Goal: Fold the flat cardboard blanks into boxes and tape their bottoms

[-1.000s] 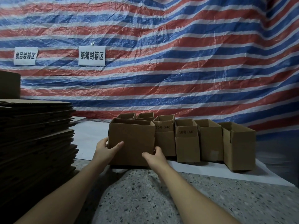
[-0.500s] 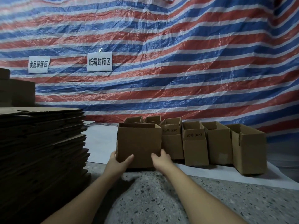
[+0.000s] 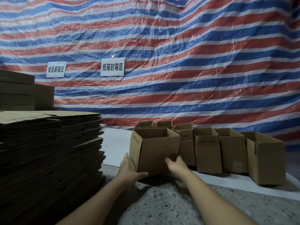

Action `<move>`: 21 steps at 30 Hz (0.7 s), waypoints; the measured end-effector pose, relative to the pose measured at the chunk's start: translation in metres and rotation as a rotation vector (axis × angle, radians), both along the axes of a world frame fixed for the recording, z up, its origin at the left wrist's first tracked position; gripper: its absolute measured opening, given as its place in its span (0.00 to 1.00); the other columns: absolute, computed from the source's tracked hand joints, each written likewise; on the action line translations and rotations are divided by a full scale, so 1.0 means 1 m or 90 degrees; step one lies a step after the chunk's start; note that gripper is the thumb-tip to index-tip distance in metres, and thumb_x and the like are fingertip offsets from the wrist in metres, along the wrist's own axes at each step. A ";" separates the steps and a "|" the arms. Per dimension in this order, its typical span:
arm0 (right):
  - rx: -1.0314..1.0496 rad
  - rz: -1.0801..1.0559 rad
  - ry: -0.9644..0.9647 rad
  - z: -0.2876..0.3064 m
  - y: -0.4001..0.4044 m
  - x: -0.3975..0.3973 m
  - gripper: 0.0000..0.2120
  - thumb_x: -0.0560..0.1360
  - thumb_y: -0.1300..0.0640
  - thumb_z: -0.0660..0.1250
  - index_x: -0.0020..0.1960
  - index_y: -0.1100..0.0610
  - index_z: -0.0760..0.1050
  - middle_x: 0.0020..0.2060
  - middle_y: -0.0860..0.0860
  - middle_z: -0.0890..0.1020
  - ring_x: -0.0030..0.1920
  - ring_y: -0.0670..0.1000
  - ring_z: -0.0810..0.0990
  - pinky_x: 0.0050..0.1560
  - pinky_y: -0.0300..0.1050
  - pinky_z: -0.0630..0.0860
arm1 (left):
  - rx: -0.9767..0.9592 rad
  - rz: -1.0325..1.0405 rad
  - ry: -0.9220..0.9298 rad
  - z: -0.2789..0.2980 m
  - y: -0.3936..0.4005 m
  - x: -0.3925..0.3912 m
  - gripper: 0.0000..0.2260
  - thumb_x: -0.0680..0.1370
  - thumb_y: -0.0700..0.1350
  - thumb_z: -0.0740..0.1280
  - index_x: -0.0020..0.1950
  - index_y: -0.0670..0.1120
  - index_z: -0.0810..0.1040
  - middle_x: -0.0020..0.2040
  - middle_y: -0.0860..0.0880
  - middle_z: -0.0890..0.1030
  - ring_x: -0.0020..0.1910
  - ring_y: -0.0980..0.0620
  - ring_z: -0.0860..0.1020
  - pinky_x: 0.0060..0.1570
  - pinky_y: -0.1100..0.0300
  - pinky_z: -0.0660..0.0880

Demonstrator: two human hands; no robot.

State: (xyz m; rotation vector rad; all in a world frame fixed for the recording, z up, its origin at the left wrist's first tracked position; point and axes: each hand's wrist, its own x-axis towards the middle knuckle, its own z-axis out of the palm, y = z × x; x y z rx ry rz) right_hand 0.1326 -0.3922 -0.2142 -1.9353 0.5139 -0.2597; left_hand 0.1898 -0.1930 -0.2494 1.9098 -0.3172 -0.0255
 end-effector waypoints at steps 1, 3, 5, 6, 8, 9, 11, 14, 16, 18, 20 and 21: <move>-0.005 0.004 0.005 0.000 0.001 0.000 0.35 0.83 0.47 0.61 0.82 0.60 0.48 0.78 0.57 0.62 0.77 0.60 0.62 0.74 0.52 0.62 | -0.004 -0.028 -0.002 0.005 0.002 0.004 0.57 0.66 0.44 0.82 0.81 0.48 0.43 0.79 0.45 0.56 0.76 0.43 0.60 0.70 0.47 0.66; -0.012 0.012 0.014 0.001 0.000 0.000 0.34 0.83 0.48 0.60 0.81 0.61 0.49 0.78 0.58 0.63 0.77 0.60 0.63 0.74 0.52 0.62 | -0.032 -0.078 0.013 0.016 0.005 0.009 0.59 0.67 0.44 0.81 0.80 0.49 0.38 0.79 0.45 0.56 0.75 0.43 0.61 0.68 0.48 0.68; -0.012 0.018 0.020 0.002 -0.004 0.001 0.33 0.84 0.48 0.60 0.81 0.60 0.50 0.78 0.58 0.63 0.76 0.60 0.63 0.74 0.51 0.62 | -0.034 -0.107 0.020 0.021 0.006 0.008 0.58 0.68 0.45 0.81 0.80 0.50 0.38 0.79 0.45 0.58 0.74 0.43 0.63 0.66 0.49 0.71; -0.011 0.019 0.020 0.002 -0.006 0.003 0.33 0.84 0.49 0.60 0.81 0.60 0.50 0.77 0.58 0.64 0.76 0.60 0.64 0.74 0.52 0.62 | -0.034 -0.109 0.008 0.020 0.006 0.006 0.57 0.67 0.47 0.81 0.81 0.51 0.40 0.78 0.46 0.59 0.74 0.44 0.64 0.66 0.49 0.71; -0.007 0.023 0.011 0.002 -0.008 0.006 0.32 0.84 0.49 0.60 0.82 0.59 0.52 0.77 0.59 0.64 0.75 0.60 0.65 0.75 0.53 0.64 | -0.028 -0.080 -0.059 0.015 0.006 -0.007 0.50 0.65 0.52 0.81 0.77 0.55 0.52 0.74 0.48 0.65 0.70 0.48 0.68 0.64 0.50 0.74; -0.001 0.027 0.003 0.002 -0.007 0.007 0.31 0.84 0.50 0.59 0.82 0.58 0.53 0.77 0.58 0.65 0.75 0.60 0.66 0.75 0.54 0.64 | -0.017 -0.048 -0.096 0.011 0.005 -0.016 0.44 0.64 0.54 0.81 0.72 0.58 0.57 0.70 0.51 0.68 0.68 0.50 0.70 0.63 0.51 0.74; 0.013 0.043 -0.013 0.002 -0.001 0.008 0.29 0.84 0.50 0.59 0.81 0.57 0.55 0.77 0.57 0.66 0.75 0.60 0.66 0.76 0.56 0.64 | -0.003 0.036 -0.138 0.002 0.005 -0.036 0.43 0.65 0.58 0.79 0.73 0.54 0.59 0.69 0.51 0.69 0.68 0.49 0.70 0.65 0.48 0.74; 0.010 0.073 -0.016 0.001 0.019 0.007 0.27 0.84 0.49 0.57 0.81 0.55 0.58 0.76 0.56 0.67 0.75 0.58 0.66 0.76 0.56 0.63 | -0.016 0.151 -0.143 -0.009 0.004 -0.061 0.50 0.66 0.61 0.76 0.79 0.51 0.52 0.72 0.48 0.68 0.70 0.47 0.70 0.66 0.46 0.73; -0.008 0.082 -0.027 -0.001 0.038 0.004 0.27 0.84 0.47 0.56 0.81 0.53 0.58 0.77 0.54 0.67 0.76 0.57 0.66 0.75 0.55 0.64 | -0.018 0.215 -0.122 -0.012 0.006 -0.074 0.52 0.66 0.62 0.75 0.80 0.49 0.49 0.72 0.46 0.68 0.69 0.46 0.71 0.66 0.47 0.72; -0.029 0.079 -0.030 -0.004 0.054 0.001 0.26 0.84 0.46 0.55 0.80 0.51 0.60 0.76 0.52 0.68 0.75 0.56 0.67 0.75 0.56 0.64 | -0.012 0.258 -0.099 -0.012 0.009 -0.081 0.53 0.65 0.63 0.74 0.80 0.48 0.48 0.72 0.44 0.68 0.69 0.45 0.71 0.66 0.46 0.72; -0.035 0.073 -0.022 -0.007 0.064 -0.004 0.26 0.84 0.46 0.55 0.80 0.51 0.60 0.77 0.51 0.67 0.76 0.55 0.66 0.76 0.54 0.63 | -0.002 0.283 -0.088 -0.011 0.011 -0.083 0.54 0.65 0.63 0.75 0.80 0.47 0.48 0.72 0.43 0.69 0.68 0.43 0.71 0.65 0.46 0.72; -0.019 0.077 -0.023 -0.007 0.066 -0.006 0.27 0.84 0.45 0.56 0.81 0.51 0.59 0.77 0.51 0.67 0.76 0.55 0.65 0.76 0.54 0.63 | 0.003 0.289 -0.085 -0.008 0.011 -0.082 0.54 0.65 0.63 0.75 0.80 0.46 0.48 0.71 0.42 0.69 0.68 0.43 0.72 0.65 0.46 0.73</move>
